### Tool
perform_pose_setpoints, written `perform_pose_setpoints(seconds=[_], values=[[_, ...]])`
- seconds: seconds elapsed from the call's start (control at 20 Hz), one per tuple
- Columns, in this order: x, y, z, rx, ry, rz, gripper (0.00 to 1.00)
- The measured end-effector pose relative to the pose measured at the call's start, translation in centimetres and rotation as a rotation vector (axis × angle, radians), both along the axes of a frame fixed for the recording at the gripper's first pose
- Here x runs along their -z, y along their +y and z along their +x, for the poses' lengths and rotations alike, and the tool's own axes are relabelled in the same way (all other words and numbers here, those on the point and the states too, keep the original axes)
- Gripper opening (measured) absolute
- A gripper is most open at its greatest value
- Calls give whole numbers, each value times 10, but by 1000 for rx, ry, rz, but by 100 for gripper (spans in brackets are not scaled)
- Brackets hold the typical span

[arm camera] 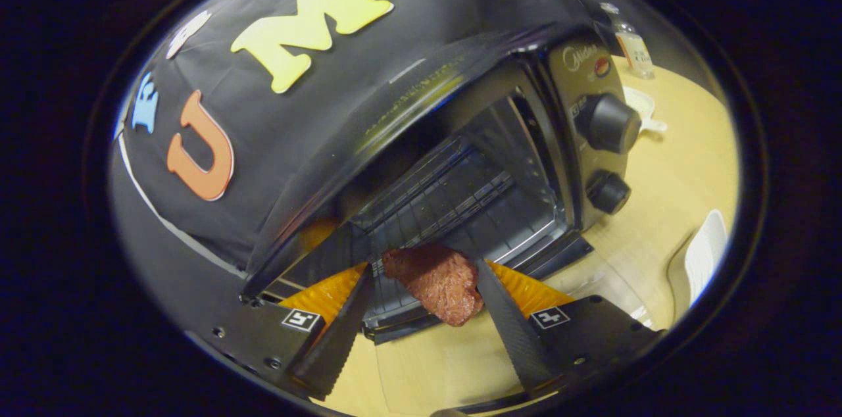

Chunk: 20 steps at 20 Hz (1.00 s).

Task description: Open the toaster oven, put the food inside, and close the toaster oven door.

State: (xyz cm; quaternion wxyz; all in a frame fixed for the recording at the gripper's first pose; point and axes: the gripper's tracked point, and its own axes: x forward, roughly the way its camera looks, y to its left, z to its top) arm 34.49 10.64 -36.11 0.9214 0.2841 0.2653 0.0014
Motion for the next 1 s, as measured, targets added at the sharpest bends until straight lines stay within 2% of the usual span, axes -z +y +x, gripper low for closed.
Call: perform_pose_setpoints(seconds=[0.2,0.4,0.55,0.8,1.0], values=[[-14,-13,-33,-31,0,-52,100],[-20,-31,-92,-54,-1,-164,100],[-11,-52,-138,-89,40,-278,100],[18,-57,-206,-171,125,-446,100],[50,-46,-232,-245,190,-532,100]])
